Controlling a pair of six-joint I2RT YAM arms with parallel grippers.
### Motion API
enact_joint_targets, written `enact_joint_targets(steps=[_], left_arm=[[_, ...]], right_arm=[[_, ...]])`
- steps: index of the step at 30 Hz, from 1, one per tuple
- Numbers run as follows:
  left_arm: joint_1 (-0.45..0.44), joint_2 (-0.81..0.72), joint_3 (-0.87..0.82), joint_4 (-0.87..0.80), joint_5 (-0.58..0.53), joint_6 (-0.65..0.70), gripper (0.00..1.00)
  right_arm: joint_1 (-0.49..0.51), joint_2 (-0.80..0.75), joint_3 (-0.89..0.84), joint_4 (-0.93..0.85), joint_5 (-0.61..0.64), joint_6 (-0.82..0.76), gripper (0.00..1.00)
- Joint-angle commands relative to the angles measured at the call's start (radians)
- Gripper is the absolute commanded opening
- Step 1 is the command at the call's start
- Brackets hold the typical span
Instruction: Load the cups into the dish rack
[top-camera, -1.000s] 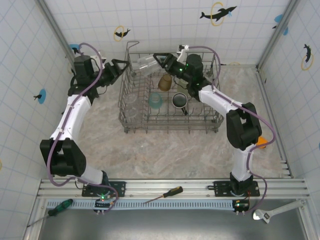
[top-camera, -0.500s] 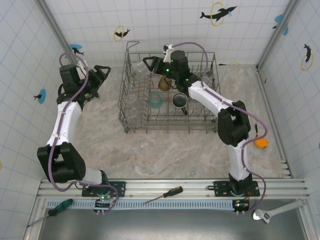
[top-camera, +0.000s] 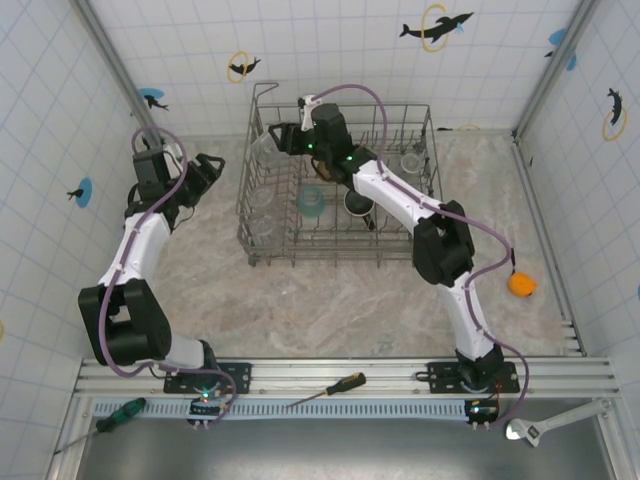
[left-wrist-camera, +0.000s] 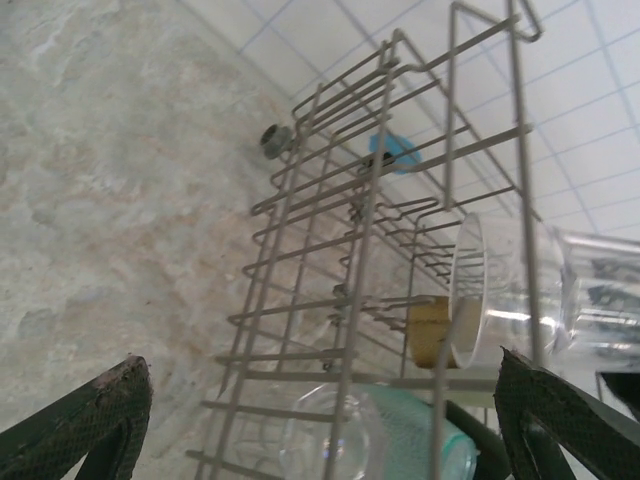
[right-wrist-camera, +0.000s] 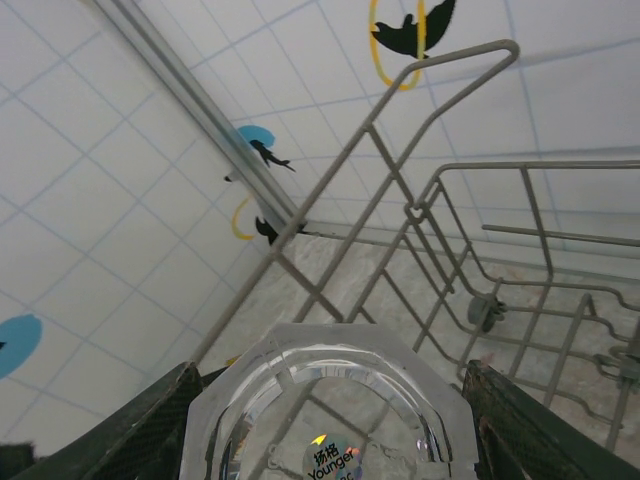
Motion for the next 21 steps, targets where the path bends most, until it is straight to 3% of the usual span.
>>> enact_joint_targets(steps=[1,21], left_arm=[[0.006,0.014,-0.021,0.048,-0.029,0.040,0.90],[0.007,-0.033,-0.123,0.033,-0.091,0.116,0.91]], right_arm=[[0.010,0.040,0.068,-0.032,0.071,-0.052,0.43],[0.061,0.109,0.089,-0.019,0.161,-0.104,0.45]])
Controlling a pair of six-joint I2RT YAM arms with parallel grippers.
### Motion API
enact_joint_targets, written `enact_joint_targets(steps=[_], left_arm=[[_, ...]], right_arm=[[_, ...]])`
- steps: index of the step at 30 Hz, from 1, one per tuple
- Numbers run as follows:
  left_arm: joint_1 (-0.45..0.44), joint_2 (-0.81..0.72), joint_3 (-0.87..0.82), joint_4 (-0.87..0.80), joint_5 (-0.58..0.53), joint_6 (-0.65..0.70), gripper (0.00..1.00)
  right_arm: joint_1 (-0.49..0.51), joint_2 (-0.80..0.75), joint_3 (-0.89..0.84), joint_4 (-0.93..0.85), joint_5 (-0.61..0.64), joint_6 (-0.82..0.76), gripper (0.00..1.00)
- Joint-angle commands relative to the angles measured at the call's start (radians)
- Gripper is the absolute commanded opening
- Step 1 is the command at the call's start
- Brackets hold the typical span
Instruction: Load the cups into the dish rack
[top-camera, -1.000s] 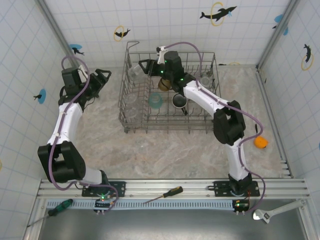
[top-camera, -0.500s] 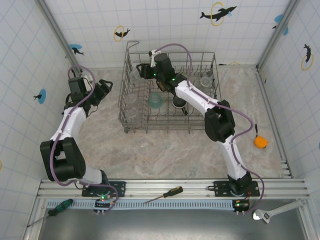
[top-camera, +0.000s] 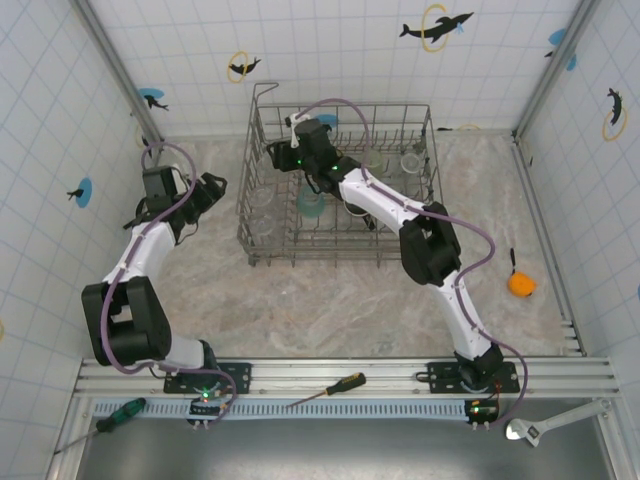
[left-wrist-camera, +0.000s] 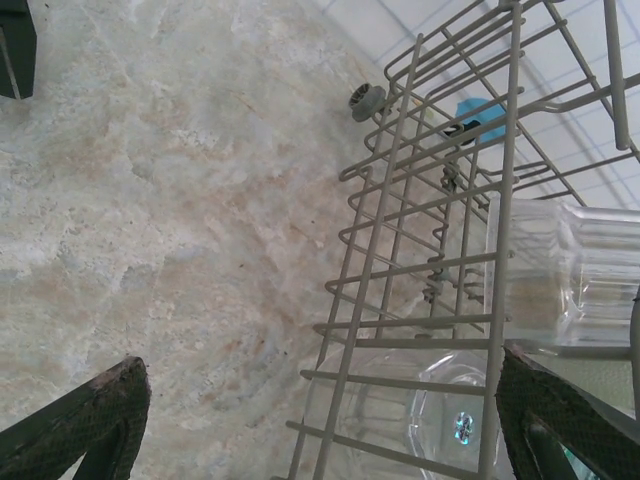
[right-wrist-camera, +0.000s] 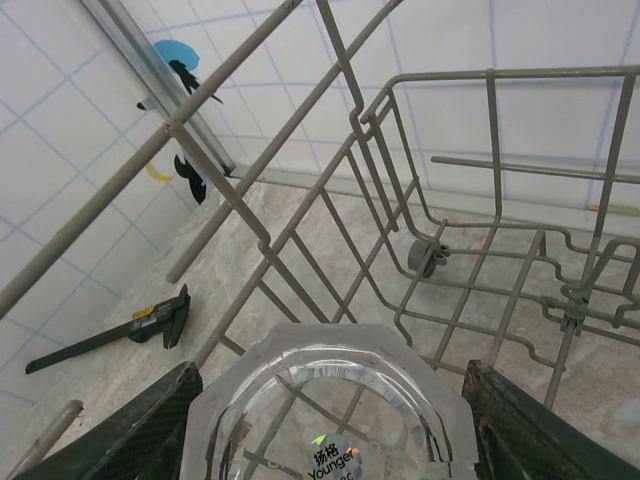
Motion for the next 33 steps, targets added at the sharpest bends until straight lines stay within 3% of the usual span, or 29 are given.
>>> enact_joint_targets(steps=[1,6,33], left_arm=[[0.007,-0.029,-0.009,0.012,-0.001,0.033,0.91],[0.007,-0.025,-0.007,0.010,-0.009,0.041,0.96],[0.007,-0.027,-0.006,0.003,-0.001,0.034,0.97]], right_arm=[[0.013,0.034,0.060,0.049,0.033,-0.003,0.45],[0.026,0.048,0.062,0.043,0.058,-0.014,0.45],[0.061,0.134,0.137,-0.059,0.124,-0.018,0.51]])
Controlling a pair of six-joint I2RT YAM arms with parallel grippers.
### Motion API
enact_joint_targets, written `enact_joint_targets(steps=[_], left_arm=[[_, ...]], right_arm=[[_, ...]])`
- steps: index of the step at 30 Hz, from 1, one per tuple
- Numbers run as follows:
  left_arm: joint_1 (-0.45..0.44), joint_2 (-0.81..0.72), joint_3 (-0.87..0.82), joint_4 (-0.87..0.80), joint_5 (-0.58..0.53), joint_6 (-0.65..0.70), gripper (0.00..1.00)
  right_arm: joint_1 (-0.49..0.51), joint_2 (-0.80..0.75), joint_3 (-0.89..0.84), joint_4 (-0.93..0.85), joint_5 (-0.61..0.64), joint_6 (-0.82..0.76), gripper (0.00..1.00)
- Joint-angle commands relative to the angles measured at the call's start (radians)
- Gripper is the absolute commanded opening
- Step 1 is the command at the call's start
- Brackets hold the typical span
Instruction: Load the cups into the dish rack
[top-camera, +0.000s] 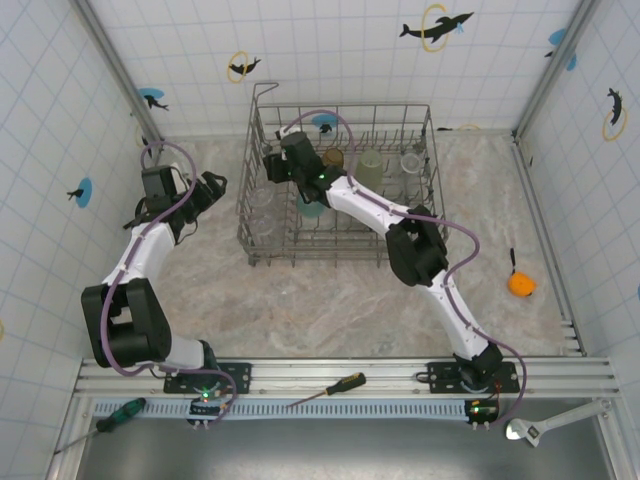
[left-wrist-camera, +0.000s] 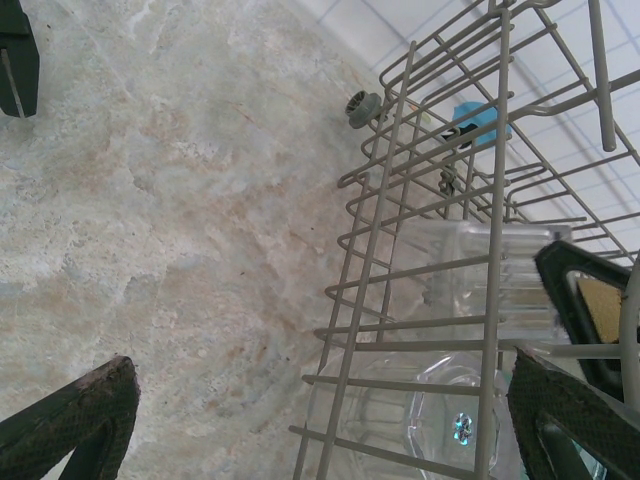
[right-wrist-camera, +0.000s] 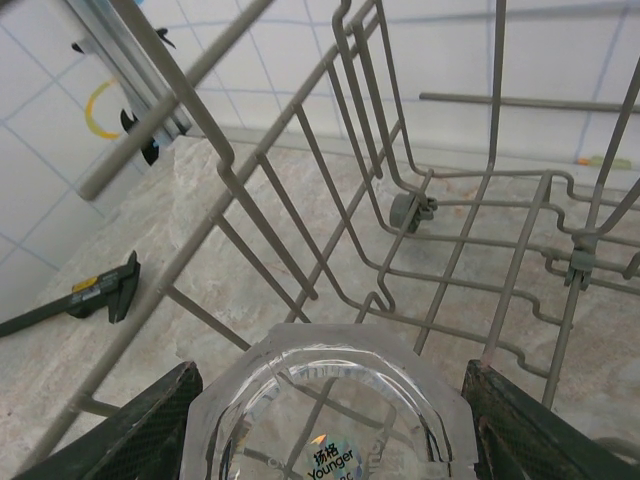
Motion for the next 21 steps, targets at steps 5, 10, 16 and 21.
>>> enact_joint_targets(steps=[5,10,16,21], left_arm=[[0.007,-0.015,-0.005,0.001,0.010,0.012,0.97],[0.006,-0.014,-0.005,-0.001,0.010,0.012,0.97],[0.007,-0.009,-0.005,-0.003,0.012,0.009,0.97],[0.006,-0.011,-0.005,-0.005,0.011,0.009,0.97]], right_arm=[[0.021,0.038,0.073,-0.014,0.032,-0.017,0.57],[0.020,0.037,0.074,-0.003,0.002,-0.006,0.63],[0.021,0.032,0.074,0.015,-0.034,0.031,0.74],[0.019,0.019,0.074,0.034,-0.069,0.066,0.78]])
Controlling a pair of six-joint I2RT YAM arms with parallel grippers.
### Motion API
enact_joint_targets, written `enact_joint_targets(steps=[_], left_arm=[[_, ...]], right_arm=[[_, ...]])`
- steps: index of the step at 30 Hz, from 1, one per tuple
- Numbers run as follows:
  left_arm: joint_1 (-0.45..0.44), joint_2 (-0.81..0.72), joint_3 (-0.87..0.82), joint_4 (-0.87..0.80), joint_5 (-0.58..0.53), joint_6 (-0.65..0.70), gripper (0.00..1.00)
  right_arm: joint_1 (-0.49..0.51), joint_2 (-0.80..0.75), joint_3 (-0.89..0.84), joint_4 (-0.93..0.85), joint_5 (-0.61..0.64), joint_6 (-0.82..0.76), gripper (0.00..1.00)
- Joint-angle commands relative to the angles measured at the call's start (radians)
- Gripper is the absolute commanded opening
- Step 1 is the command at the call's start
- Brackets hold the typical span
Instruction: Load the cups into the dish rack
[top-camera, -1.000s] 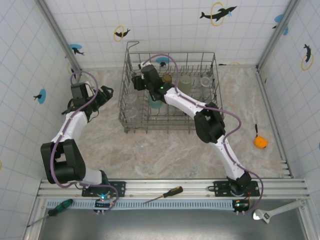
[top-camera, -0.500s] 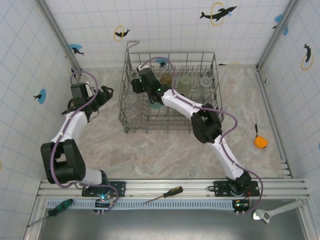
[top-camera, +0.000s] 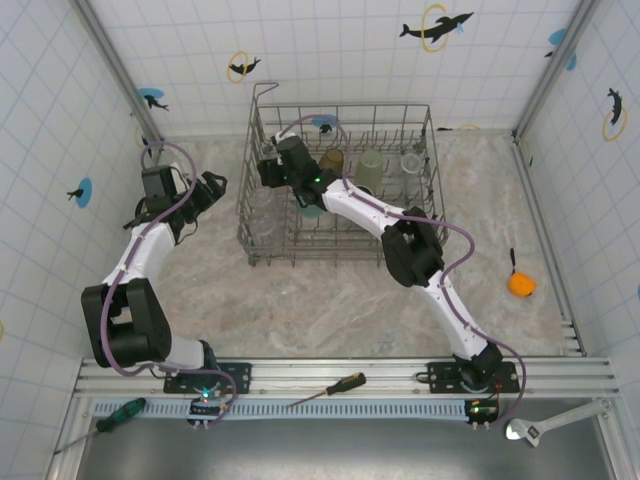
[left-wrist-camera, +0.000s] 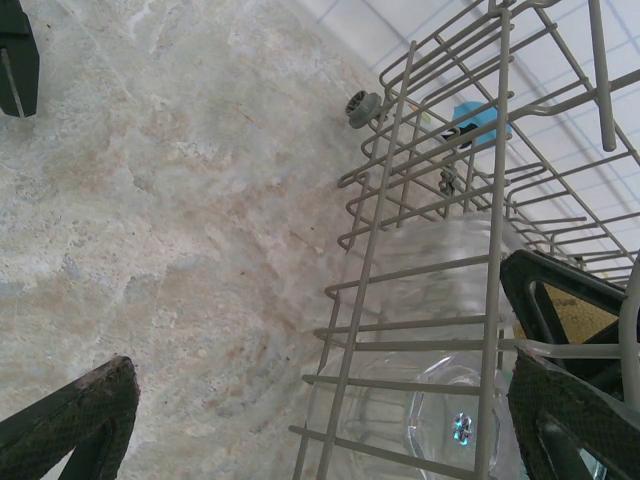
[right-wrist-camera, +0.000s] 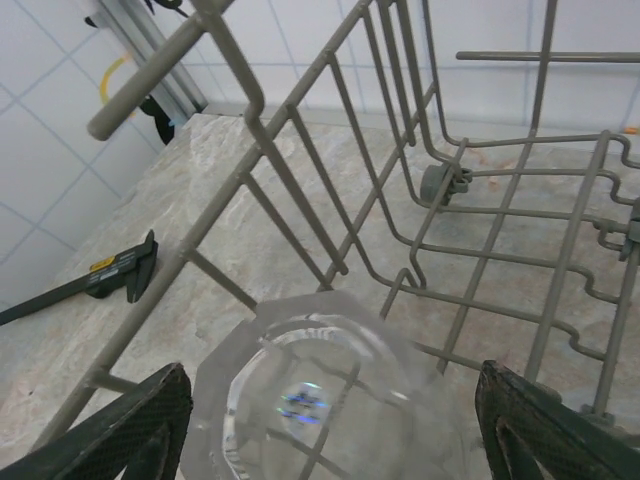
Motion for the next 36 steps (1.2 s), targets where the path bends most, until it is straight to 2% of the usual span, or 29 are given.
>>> enact_joint_targets(steps=[1,21,28,36], left_arm=[[0.006,-0.011,-0.006,-0.004,0.012,0.011,0.97],[0.006,-0.018,-0.005,-0.009,-0.014,0.016,0.97],[0.006,-0.050,-0.021,-0.011,-0.092,0.024,0.97],[0.007,-0.047,-0.022,-0.014,-0.119,0.030,0.97]], right_arm=[[0.006,-0.009,0.055,0.039,-0.038,0.034,0.78],[-0.023,-0.097,0.053,-0.014,-0.060,0.042,0.86],[-0.038,-0.146,0.050,-0.024,-0.047,0.029,0.88],[-0.086,-0.261,0.000,-0.103,-0.032,-0.028,0.98]])
